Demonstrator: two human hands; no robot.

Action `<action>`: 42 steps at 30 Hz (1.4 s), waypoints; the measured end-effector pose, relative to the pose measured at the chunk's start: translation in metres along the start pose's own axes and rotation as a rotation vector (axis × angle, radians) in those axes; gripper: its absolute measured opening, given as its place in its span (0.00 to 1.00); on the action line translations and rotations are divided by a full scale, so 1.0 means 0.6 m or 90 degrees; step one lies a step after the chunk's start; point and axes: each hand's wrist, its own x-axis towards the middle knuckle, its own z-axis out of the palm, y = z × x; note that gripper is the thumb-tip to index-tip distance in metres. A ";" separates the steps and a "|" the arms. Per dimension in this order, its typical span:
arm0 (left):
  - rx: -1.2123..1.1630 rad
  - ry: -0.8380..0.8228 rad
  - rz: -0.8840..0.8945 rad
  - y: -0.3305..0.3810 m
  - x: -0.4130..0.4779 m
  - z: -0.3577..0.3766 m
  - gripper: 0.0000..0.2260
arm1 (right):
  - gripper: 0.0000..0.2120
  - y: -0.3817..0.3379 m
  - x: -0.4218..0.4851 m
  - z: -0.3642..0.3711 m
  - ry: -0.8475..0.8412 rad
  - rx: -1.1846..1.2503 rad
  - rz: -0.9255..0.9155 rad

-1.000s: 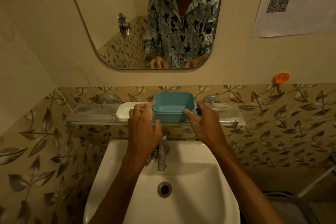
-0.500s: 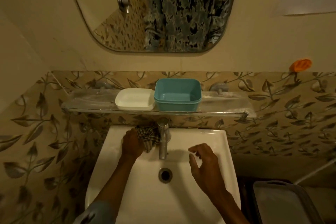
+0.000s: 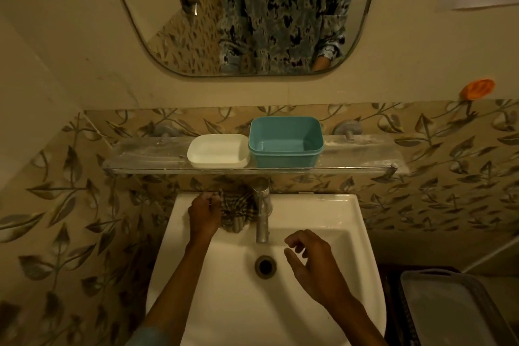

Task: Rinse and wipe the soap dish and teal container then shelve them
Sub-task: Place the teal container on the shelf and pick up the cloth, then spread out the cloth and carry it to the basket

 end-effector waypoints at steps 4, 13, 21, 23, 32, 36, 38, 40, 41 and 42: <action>-0.148 -0.115 0.040 0.023 -0.062 -0.043 0.07 | 0.11 -0.064 0.023 0.020 -0.048 0.064 -0.070; -0.139 -0.313 0.237 0.116 -0.131 -0.152 0.11 | 0.18 -0.184 0.070 0.011 -0.154 0.137 -0.122; -0.175 -0.387 0.261 0.150 -0.149 -0.203 0.18 | 0.08 -0.245 0.036 -0.035 -0.012 0.253 -0.090; -0.109 -0.373 0.312 0.154 -0.160 -0.203 0.21 | 0.08 -0.256 0.030 -0.047 0.044 0.230 -0.081; 0.009 -0.214 0.300 0.165 -0.189 -0.178 0.08 | 0.10 -0.299 0.010 -0.089 0.172 0.207 -0.065; 0.041 -0.184 0.328 0.175 -0.196 -0.177 0.08 | 0.07 -0.313 0.006 -0.126 0.218 0.193 -0.061; 0.027 -0.162 0.333 0.181 -0.197 -0.188 0.07 | 0.07 -0.316 0.005 -0.154 0.246 0.188 -0.058; -0.019 -0.174 0.336 0.191 -0.193 -0.204 0.08 | 0.09 -0.312 -0.001 -0.181 0.280 0.200 -0.061; -0.052 -0.185 0.332 0.196 -0.191 -0.213 0.09 | 0.11 -0.308 -0.005 -0.192 0.287 0.205 -0.066; -0.089 -0.193 0.327 0.202 -0.191 -0.222 0.11 | 0.12 -0.302 -0.010 -0.200 0.285 0.201 -0.069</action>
